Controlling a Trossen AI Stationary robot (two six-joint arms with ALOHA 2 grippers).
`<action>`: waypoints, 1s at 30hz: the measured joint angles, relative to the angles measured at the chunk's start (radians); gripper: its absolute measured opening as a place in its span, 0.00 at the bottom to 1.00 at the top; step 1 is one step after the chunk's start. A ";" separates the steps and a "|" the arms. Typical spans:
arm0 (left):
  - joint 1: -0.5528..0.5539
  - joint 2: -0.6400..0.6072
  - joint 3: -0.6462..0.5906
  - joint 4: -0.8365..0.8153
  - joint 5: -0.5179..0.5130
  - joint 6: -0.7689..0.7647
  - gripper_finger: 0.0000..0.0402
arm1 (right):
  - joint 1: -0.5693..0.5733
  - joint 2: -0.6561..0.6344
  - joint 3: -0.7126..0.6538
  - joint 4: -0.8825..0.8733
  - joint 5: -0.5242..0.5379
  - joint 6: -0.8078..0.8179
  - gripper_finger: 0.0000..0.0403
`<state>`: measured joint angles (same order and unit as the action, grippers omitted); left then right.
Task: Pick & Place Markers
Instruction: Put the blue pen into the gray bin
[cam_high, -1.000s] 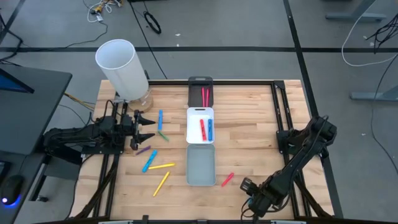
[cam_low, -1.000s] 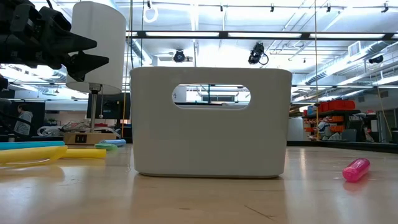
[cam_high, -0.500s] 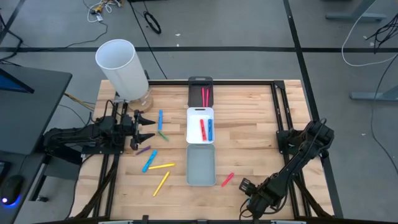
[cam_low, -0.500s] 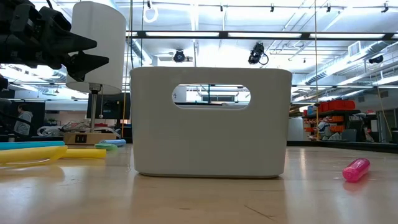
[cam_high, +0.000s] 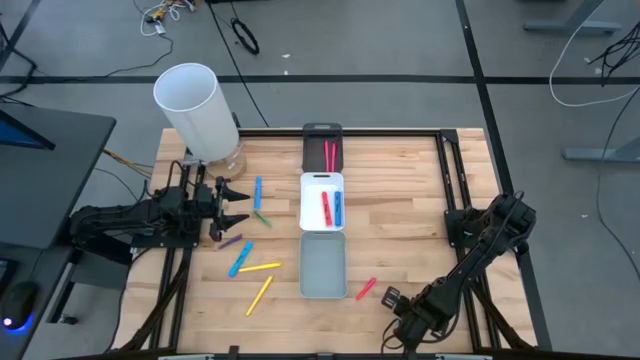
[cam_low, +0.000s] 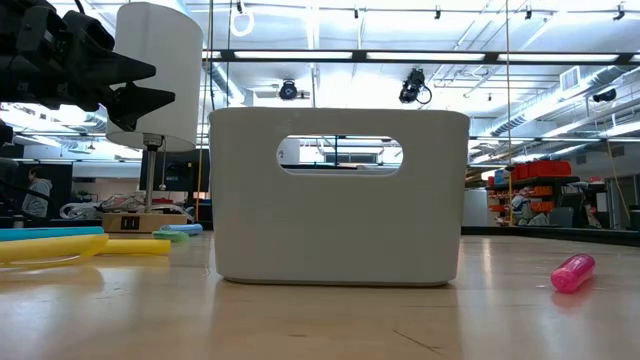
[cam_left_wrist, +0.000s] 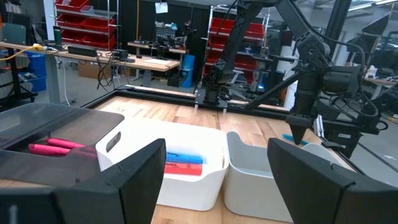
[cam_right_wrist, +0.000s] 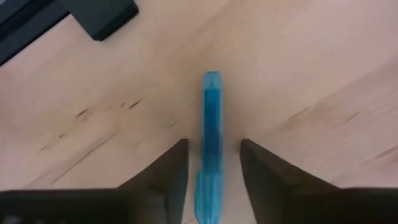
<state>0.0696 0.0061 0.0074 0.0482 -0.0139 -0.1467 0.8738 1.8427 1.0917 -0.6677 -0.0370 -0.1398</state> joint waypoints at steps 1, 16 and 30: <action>0.000 0.000 0.000 0.000 0.000 0.000 0.72 | 0.000 0.000 0.000 0.001 -0.002 0.000 0.32; 0.000 0.000 0.000 0.000 0.000 0.000 0.72 | -0.022 -0.002 0.003 -0.001 -0.012 0.042 0.04; 0.000 0.000 0.000 0.000 0.000 0.000 0.72 | -0.078 -0.003 0.053 -0.131 -0.028 0.185 0.04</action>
<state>0.0697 0.0062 0.0074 0.0482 -0.0139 -0.1471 0.7955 1.8393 1.1446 -0.7985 -0.0650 0.0454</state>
